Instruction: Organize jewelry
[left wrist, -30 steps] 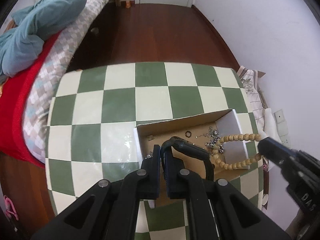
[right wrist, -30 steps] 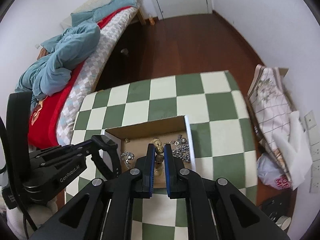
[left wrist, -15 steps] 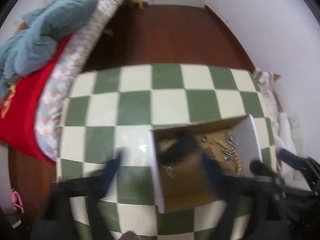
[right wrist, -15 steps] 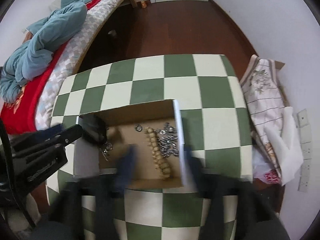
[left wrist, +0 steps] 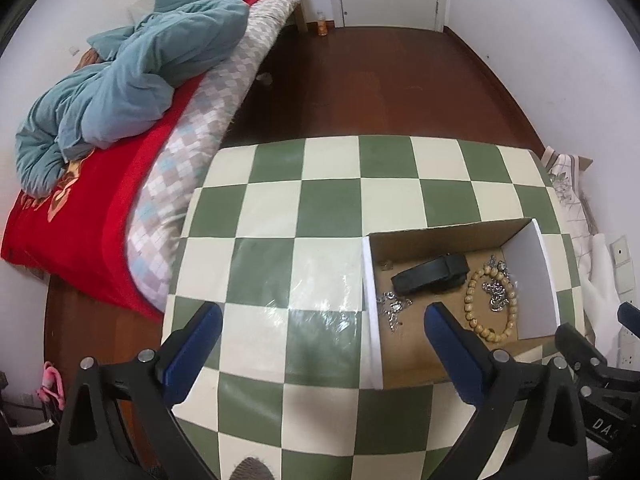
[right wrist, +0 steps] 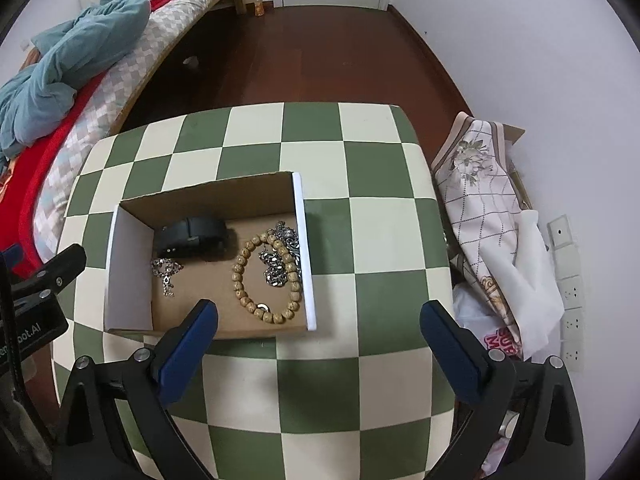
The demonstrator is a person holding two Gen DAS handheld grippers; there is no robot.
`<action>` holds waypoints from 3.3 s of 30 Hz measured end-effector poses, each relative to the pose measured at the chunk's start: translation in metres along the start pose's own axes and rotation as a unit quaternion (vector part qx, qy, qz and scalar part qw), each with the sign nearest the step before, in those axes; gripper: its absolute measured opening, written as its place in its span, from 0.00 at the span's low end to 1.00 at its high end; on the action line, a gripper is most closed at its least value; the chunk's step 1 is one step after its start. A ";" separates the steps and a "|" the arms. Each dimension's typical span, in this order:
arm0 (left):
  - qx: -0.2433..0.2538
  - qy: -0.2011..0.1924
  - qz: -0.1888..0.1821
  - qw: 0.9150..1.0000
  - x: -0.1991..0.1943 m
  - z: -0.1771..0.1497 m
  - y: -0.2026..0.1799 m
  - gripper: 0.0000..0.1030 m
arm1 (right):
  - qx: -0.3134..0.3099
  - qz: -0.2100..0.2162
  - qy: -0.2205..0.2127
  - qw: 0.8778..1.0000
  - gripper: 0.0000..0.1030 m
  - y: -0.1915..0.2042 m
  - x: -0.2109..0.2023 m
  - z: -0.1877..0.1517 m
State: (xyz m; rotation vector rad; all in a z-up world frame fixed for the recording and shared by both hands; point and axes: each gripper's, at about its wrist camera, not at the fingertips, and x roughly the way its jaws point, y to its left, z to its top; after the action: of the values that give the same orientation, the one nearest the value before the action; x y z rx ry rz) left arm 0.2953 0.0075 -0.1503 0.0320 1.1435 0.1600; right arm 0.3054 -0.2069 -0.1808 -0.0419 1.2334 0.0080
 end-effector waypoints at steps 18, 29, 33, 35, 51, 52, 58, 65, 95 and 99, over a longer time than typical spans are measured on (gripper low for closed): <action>-0.029 -0.095 -0.015 0.995 -0.130 -0.068 0.025 1.00 | 0.001 -0.014 -0.110 0.994 0.99 -0.007 -0.129 -0.062; -0.034 -0.149 -0.029 0.988 -0.205 -0.110 0.029 1.00 | 0.016 -0.017 -0.170 0.985 1.00 -0.019 -0.214 -0.122; -0.032 -0.158 -0.041 0.986 -0.226 -0.120 0.029 1.00 | 0.008 -0.015 -0.187 0.982 1.00 -0.019 -0.244 -0.141; -0.031 -0.169 -0.044 0.984 -0.239 -0.123 0.030 1.00 | 0.009 -0.010 -0.197 0.980 1.00 -0.020 -0.260 -0.150; -0.039 -0.159 -0.059 0.985 -0.281 -0.122 0.034 1.00 | 0.005 -0.004 -0.218 0.976 1.00 -0.024 -0.327 -0.159; -0.041 -0.156 -0.055 0.985 -0.280 -0.118 0.033 1.00 | 0.005 -0.004 -0.218 0.976 1.00 -0.025 -0.328 -0.155; -0.051 -0.157 -0.048 0.985 -0.275 -0.101 0.033 1.00 | -0.003 -0.013 -0.218 0.976 1.00 -0.024 -0.327 -0.128; -0.045 -0.140 -0.045 0.988 -0.260 -0.088 0.027 1.00 | -0.007 -0.023 -0.199 0.980 1.00 -0.021 -0.301 -0.101; -0.035 -0.126 -0.033 0.991 -0.246 -0.086 0.023 1.00 | -0.012 -0.022 -0.165 0.986 1.00 -0.015 -0.269 -0.096; -0.033 -0.131 -0.030 0.990 -0.248 -0.088 0.022 1.00 | -0.012 -0.020 -0.166 0.986 1.00 -0.016 -0.272 -0.097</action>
State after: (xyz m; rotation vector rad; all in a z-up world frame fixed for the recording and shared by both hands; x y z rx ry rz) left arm 0.1129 -0.0110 0.0395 -0.0399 0.8762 0.1363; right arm 0.1244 -0.2221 0.0444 -0.0826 0.8994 -0.0045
